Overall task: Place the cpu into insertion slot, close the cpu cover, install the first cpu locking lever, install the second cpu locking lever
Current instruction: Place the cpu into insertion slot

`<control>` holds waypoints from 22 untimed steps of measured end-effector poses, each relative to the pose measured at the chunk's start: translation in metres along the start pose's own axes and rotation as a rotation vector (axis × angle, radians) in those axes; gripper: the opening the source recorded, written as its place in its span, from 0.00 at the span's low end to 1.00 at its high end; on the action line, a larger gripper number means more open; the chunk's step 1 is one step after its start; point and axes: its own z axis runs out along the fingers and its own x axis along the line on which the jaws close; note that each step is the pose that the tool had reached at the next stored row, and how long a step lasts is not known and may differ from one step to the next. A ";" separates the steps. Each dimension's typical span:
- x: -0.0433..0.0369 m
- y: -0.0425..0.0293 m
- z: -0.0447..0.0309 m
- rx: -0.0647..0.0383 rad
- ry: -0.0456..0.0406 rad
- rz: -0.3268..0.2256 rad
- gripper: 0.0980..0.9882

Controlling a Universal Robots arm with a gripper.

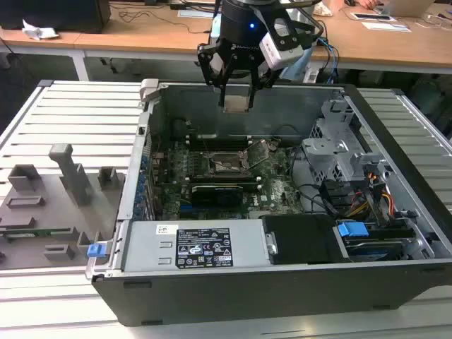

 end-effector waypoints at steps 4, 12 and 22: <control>0.0000 0.0000 0.0003 -0.001 -0.0052 0.058 0.48; 0.0001 -0.0001 0.0007 -0.003 -0.0154 0.172 0.48; 0.0000 -0.0001 0.0010 -0.006 -0.0269 0.299 0.48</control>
